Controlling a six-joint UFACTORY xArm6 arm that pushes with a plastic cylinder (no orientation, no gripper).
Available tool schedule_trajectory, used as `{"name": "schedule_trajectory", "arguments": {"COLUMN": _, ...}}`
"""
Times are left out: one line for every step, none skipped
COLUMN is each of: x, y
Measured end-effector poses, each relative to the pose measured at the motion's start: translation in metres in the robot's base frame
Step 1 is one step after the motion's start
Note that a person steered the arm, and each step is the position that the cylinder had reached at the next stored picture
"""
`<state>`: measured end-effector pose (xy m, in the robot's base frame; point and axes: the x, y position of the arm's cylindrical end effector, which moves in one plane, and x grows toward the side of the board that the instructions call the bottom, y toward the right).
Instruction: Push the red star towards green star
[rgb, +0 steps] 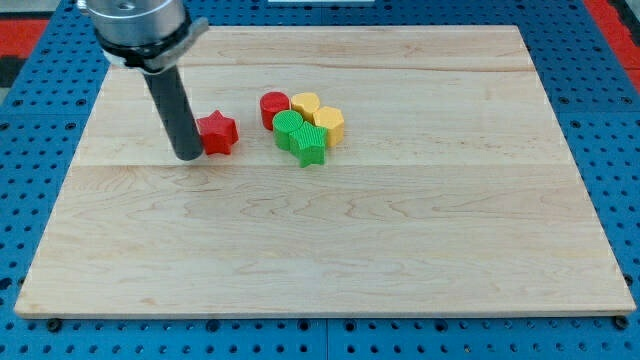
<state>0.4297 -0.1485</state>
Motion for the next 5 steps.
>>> {"name": "schedule_trajectory", "arguments": {"x": 0.0, "y": -0.03}}
{"name": "schedule_trajectory", "arguments": {"x": -0.01, "y": -0.065}}
{"name": "schedule_trajectory", "arguments": {"x": -0.047, "y": -0.066}}
{"name": "schedule_trajectory", "arguments": {"x": -0.07, "y": -0.052}}
{"name": "schedule_trajectory", "arguments": {"x": -0.064, "y": -0.023}}
